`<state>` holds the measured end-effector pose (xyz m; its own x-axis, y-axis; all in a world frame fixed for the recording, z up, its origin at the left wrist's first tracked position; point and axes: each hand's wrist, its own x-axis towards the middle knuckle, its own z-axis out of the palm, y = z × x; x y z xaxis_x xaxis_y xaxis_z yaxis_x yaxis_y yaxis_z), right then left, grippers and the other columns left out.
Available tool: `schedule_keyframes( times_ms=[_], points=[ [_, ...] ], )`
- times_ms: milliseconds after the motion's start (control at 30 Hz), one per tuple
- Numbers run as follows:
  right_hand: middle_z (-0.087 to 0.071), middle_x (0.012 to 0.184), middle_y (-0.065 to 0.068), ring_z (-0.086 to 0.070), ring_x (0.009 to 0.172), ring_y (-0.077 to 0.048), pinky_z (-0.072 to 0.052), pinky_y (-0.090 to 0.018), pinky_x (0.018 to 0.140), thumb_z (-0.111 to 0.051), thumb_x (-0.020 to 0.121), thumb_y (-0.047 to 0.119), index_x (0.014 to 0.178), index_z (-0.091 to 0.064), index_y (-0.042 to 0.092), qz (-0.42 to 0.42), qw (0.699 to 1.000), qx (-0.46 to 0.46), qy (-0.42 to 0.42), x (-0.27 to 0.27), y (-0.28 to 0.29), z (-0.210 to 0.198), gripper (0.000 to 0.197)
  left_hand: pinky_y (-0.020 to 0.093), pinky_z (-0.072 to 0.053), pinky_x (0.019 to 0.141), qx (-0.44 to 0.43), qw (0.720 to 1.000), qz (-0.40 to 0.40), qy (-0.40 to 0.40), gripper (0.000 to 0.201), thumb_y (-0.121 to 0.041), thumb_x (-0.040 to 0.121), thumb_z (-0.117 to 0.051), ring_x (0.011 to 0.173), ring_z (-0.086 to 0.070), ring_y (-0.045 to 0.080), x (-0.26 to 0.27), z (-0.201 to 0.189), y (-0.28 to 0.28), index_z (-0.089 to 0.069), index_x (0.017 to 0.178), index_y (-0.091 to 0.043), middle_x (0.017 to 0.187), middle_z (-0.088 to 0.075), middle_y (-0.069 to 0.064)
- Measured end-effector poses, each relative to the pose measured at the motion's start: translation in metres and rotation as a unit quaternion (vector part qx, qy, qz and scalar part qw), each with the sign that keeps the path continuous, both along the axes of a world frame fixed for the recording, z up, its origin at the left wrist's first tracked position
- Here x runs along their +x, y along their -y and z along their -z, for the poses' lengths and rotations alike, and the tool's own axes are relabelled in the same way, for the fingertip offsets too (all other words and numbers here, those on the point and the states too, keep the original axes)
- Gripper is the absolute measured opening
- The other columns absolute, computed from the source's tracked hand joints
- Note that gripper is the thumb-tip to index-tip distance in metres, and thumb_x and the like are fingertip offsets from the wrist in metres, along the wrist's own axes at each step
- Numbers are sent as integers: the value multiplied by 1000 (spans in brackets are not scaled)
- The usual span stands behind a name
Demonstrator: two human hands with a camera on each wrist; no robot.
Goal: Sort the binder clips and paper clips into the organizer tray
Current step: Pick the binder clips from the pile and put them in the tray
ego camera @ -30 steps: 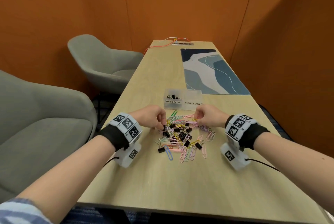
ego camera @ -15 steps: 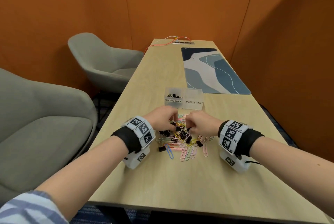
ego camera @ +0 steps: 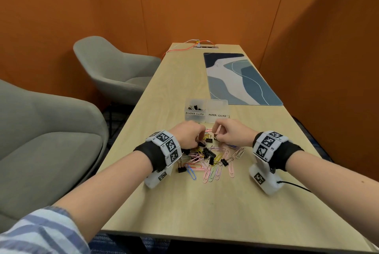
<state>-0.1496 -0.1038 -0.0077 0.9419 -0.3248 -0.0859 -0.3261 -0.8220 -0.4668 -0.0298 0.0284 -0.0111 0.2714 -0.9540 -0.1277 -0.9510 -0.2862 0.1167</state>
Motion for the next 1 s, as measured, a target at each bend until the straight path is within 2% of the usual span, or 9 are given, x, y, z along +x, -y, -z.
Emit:
schedule_keyframes(
  times_ms=[133, 200, 267, 367, 500, 633, 733, 867, 1000],
  points=[
    [-68, 98, -10, -54, 86, -19, -36, -21, 74, -52, 85, 6, 112, -61, 10, -12, 998, -58, -10, 6, 0, 0, 29, 32, -44, 80, 6, 1000, -5, -24, 29, -8, 82, -56, 102, -57, 25, 3, -1, -2, -57, 111, -12, 107, -63, 9],
    [-58, 104, -11, -54, 94, -21, -35, -21, 76, -54, 84, 9, 115, -60, 10, -15, 996, -89, -25, 9, -1, 6, 32, 32, -43, 82, 8, 1000, -1, -27, 31, -9, 82, -57, 104, -55, 25, 4, -1, -3, -55, 113, -11, 111, -60, 10],
    [-45, 109, -7, -51, 97, -21, -38, -24, 81, -60, 82, 13, 119, -57, 12, -13, 995, -94, -42, 12, -1, 10, 38, 30, -41, 84, 4, 999, -2, -35, 33, -11, 81, -59, 105, -53, 24, 4, 0, -4, -55, 114, -11, 113, -57, 9],
    [-47, 114, -8, -52, 108, -25, -42, -30, 91, -62, 81, 15, 120, -57, 11, -19, 991, -120, -56, 16, 1, 13, 39, 27, -39, 80, -8, 998, -14, -64, 31, -12, 80, -61, 96, -50, 19, 9, 2, -5, -55, 111, -12, 109, -56, 7],
    [-49, 108, -10, -53, 106, -27, -42, -31, 88, -58, 84, 11, 105, -64, 9, -36, 987, -142, -60, 19, 1, 14, 23, 24, -38, 76, -43, 992, -32, -112, 27, -14, 80, -61, 91, -50, 17, 16, 0, -7, -54, 105, -16, 101, -54, 3],
    [-40, 96, -3, -53, 91, -26, -46, -36, 83, -54, 82, 6, 89, -61, 11, -60, 984, -154, -67, 18, -4, 12, 12, 17, -36, 63, -73, 984, -47, -155, 25, -14, 83, -61, 80, -49, 14, 19, -4, -10, -54, 108, -13, 99, -57, 3],
    [-38, 95, -2, -48, 83, -24, -46, -36, 81, -54, 82, 7, 94, -61, 8, -78, 979, -174, -70, 17, -6, 13, 14, 21, -37, 68, -60, 983, -56, -164, 22, -13, 86, -57, 78, -52, 15, 17, -4, -11, -54, 108, -14, 93, -59, 0],
    [-38, 97, -2, -52, 91, -24, -47, -34, 86, -58, 81, 12, 101, -60, 10, -67, 987, -129, -65, 17, -3, 12, 20, 23, -35, 71, -38, 990, -43, -127, 21, -8, 89, -48, 80, -50, 17, 10, -4, -10, -57, 108, -10, 82, -55, -2],
    [-42, 98, -1, -47, 85, -15, -38, -21, 78, -62, 80, 7, 104, -63, 8, -62, 991, -100, -62, 14, 1, 7, 23, 28, -35, 81, -49, 994, -40, -93, 25, -5, 89, -40, 99, -50, 24, 2, -9, -4, -60, 102, -9, 97, -52, 6]
  ],
)
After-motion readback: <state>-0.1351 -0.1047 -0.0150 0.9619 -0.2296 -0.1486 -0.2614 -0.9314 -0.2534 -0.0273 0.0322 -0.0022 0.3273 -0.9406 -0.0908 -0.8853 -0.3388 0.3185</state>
